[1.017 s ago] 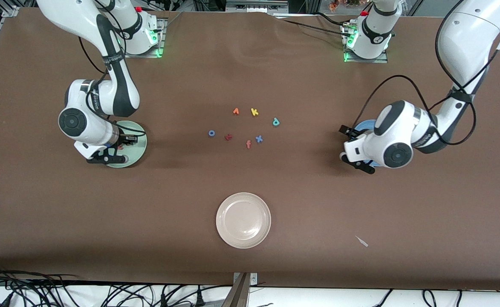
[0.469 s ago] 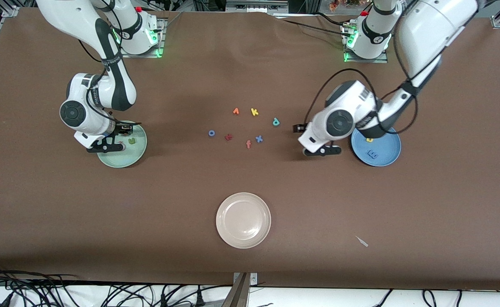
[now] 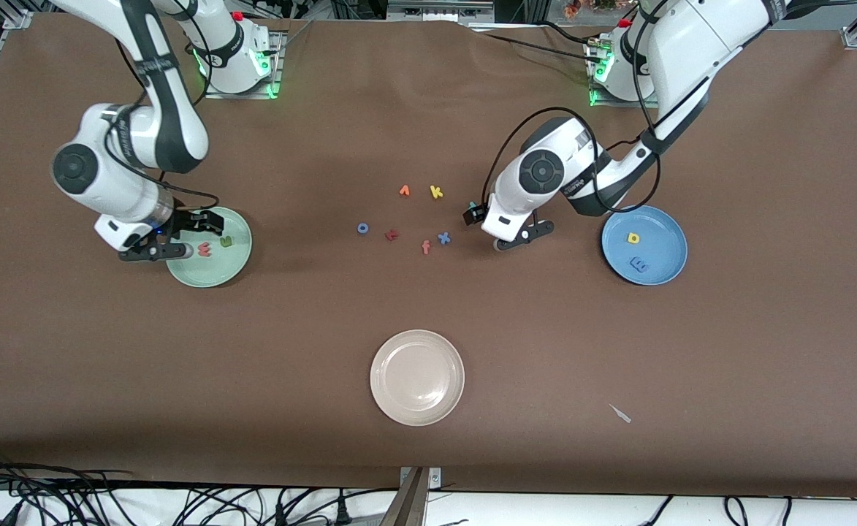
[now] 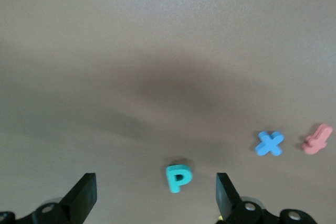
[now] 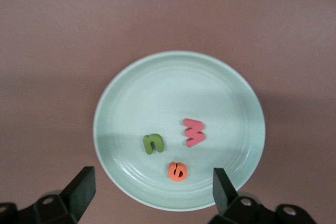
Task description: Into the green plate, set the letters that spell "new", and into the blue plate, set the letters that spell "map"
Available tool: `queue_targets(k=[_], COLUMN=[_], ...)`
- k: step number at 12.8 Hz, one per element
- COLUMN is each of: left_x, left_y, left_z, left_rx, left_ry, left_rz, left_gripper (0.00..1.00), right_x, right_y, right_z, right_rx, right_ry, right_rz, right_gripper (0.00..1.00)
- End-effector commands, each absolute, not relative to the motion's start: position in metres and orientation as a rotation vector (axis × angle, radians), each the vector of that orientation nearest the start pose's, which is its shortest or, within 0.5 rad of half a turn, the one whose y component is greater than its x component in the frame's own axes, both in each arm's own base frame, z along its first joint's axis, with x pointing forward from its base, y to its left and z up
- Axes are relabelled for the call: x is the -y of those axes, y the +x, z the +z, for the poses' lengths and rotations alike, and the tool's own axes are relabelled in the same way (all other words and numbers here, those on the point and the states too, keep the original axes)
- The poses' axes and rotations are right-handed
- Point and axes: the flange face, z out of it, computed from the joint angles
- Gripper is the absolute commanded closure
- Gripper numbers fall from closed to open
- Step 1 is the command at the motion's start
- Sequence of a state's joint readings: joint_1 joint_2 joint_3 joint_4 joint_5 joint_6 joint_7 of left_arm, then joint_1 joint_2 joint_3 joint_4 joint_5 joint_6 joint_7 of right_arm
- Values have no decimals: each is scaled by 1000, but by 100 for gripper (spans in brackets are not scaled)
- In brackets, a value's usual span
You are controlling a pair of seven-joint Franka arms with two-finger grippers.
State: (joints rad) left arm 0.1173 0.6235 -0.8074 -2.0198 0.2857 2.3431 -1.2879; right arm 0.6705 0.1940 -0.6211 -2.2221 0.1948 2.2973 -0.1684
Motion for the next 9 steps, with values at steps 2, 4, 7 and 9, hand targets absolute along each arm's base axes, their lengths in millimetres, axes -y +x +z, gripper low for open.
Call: queue_targets(k=[2,4,7,9], left_x=[384,391,406,411], left_y=[445,440,428,423], left_z=[213,204,198,190], left_rx=[980,1098,1212,1251], left_ry=[-3020,-2982,-2961,-2940], left_rz=[206,158,113,98], left_gripper=[0,0,0,0], right_x=[-16,-15,-10,11], right_y=[574,585,605,619], right_z=[408,466,523,563], right_rx=[148,206,228,180], right_ry=[-3044,-3012,-3059,-3103], right_rz=[206,310,160,24], right_gripper=[0,0,0,0])
